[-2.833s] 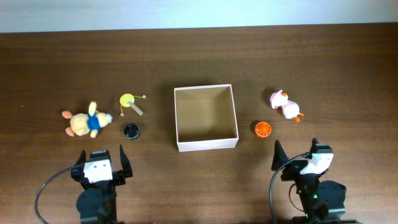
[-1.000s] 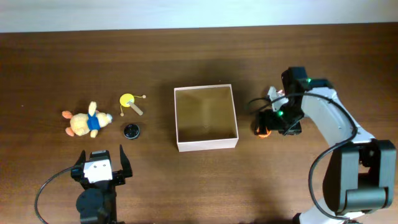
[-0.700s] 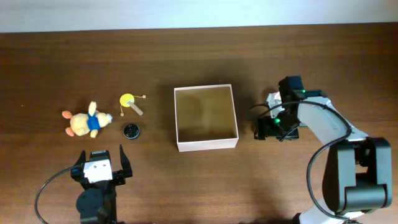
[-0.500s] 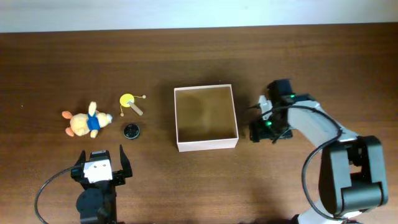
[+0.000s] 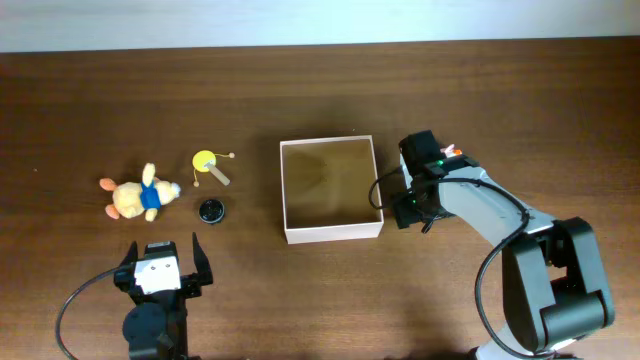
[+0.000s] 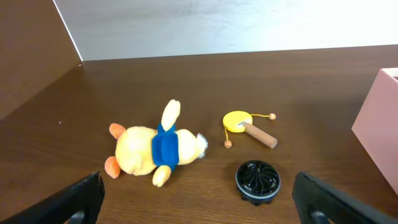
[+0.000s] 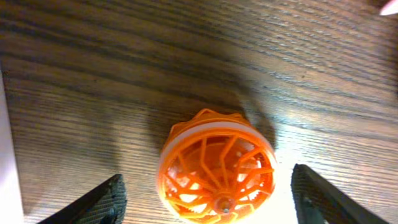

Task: Pack container
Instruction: 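Lift the orange ball with right gripper and carry it over the box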

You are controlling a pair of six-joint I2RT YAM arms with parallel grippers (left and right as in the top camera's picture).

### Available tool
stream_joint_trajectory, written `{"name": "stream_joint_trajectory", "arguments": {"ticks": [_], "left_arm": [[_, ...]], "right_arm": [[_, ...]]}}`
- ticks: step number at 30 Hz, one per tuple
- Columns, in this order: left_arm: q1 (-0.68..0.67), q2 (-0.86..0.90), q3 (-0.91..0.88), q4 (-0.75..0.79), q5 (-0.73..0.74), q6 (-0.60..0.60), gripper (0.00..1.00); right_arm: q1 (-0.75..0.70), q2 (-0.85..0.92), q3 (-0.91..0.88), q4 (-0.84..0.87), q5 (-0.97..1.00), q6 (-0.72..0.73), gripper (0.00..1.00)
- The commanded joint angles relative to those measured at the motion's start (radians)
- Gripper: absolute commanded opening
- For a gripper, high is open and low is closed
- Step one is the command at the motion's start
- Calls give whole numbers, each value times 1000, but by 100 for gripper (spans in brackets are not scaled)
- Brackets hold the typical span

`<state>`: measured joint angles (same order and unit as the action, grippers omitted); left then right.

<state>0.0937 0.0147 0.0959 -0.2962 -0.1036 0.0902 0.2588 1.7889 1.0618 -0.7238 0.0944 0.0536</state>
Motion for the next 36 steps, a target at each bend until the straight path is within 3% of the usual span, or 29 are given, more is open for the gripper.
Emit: {"name": "stream_joint_trajectory", "arguments": {"ticks": [1,7,21,27,36], "left_arm": [[1,-8,-4,-1,11,16,99],[1,-8,-4,-1,11,16,99],[1,-8,-4,-1,11,16,99],[1,-8,-4,-1,11,16,99],[1,-8,-4,-1,11,16,99]], "right_arm": [[2,3,-7,5,42,16,71],[2,3,-7,12,42,16,56],[1,3,-7,40,42,56,39],[1,3,-7,55,41,197,38],[1,2,9,58,41,200,38]]}}
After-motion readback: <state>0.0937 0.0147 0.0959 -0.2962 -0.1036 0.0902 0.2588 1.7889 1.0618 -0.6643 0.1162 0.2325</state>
